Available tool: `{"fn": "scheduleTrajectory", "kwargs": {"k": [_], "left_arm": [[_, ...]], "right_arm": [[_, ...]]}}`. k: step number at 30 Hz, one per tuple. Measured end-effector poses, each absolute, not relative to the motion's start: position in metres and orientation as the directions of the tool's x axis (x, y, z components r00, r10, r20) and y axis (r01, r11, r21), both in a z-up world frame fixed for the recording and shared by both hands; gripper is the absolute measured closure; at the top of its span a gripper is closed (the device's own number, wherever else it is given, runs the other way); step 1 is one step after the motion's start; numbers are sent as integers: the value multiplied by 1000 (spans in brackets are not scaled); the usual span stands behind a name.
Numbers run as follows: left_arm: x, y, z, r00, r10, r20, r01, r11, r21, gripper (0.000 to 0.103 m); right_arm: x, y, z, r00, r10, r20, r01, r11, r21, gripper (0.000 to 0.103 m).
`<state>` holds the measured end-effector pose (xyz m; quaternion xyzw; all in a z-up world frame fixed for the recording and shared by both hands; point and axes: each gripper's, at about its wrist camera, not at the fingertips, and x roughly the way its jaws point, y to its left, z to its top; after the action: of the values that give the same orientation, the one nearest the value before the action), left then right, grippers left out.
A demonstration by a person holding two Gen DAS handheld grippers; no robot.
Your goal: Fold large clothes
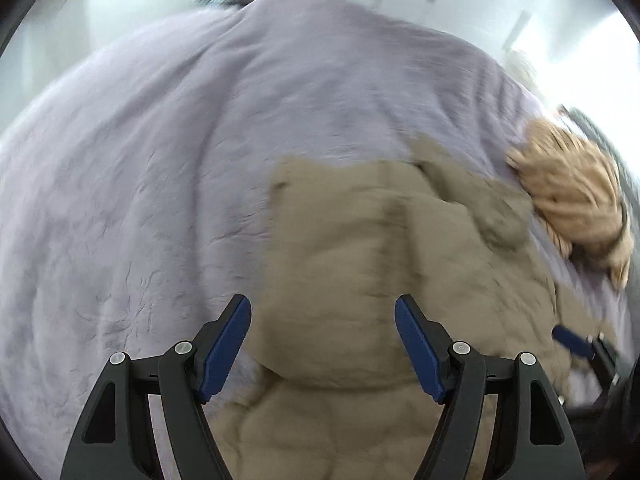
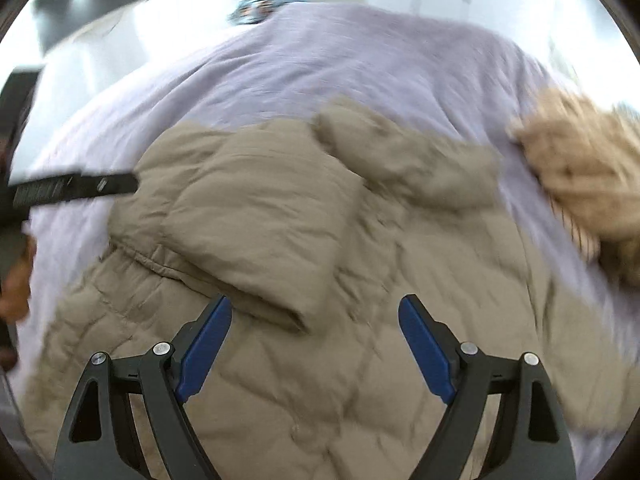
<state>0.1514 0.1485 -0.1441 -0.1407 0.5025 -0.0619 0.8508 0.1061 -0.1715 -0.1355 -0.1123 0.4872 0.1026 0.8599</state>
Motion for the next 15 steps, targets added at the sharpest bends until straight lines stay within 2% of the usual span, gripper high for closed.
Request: {"fn": "scheduleTrajectory", "kwargs": {"k": [6,7,8,10,12,15], "left_arm": [[199,169,-187,393,-367,-843,-111,891,-439,28],[206,171,-192,387,-378,-841,-118,884,-452,28],[212,169,-194,391,-369,-843,-121,888,-445,28],[216,167,-197,402,-343,-849,-115,901,-419,28],[218,164,-196,408,-329,-852,-101,911,-401,28],[222,160,-196,413,-311,-856,-80,924,-375,28]], "right_arm": [[128,-123,-158,565,-27,-825,-377,880,-287,17],[134,-121,-162,571,-42,-820,-364,882,-298,24],[135,-123,-160,577,-51,-815,-343,891,-298,55],[141,-136,-158,575,-84,-814,-252,928,-274,103],[146,-177,-150,549,-46,-835,-76,992,-104,103],[141,-242,-152,505,2,-863,169,980,101,103]]}}
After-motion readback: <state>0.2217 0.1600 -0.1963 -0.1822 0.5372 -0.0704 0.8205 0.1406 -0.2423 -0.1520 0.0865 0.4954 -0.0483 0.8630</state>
